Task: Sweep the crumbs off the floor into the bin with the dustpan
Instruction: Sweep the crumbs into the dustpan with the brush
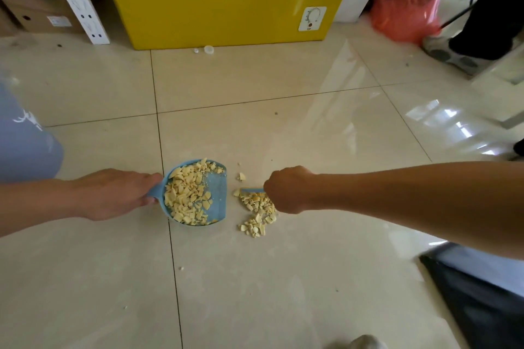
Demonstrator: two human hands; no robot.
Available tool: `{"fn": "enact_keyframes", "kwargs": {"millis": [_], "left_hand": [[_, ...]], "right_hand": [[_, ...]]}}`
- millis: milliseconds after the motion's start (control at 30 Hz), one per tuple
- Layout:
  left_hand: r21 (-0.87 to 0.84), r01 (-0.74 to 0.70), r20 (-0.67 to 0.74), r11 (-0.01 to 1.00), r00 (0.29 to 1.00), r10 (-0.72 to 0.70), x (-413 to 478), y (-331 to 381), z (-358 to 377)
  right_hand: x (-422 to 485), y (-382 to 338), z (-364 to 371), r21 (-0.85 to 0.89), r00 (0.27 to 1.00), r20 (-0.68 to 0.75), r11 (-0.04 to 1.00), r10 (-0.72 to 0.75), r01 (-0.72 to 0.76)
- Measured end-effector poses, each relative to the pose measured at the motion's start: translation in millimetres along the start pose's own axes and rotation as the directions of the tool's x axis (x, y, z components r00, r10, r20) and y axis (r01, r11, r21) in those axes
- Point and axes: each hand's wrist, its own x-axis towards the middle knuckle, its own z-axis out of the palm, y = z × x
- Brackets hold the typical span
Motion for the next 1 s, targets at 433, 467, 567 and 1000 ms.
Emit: {"fn": "enact_keyframes", "kwargs": {"millis": [433, 467, 567, 1000], "left_hand": [[-0.062, 0.046, 0.069, 0.997, 0.997, -0.042, -25.5, -23.0, 6.2], [-0.072, 0.052, 0.075, 0.996, 0.996, -0.046, -25.1, -23.0, 6.8], [-0.097, 0.053, 0.071, 0.994, 0.996, -0.046, -24.5, -22.5, 8.3], [-0.133, 0.046, 0.030, 0.990, 0.999, -0.042, -22.7, -46.1, -17.4]], "right_hand": [[60.6, 15.4, -36.4, -0.147, 0.988, -0.152, 0.988, 0.033, -0.056], [57.8, 13.1, -30.0, -0.175, 0.991, -0.134, 0.984, -0.006, -0.018], [41.9, -1.4, -9.6, -0.238, 0.990, -0.076, 0.966, -0.117, 0.095], [50.0, 0.6, -66.0, -0.140, 0.961, -0.262, 0.989, -0.083, 0.047]]}}
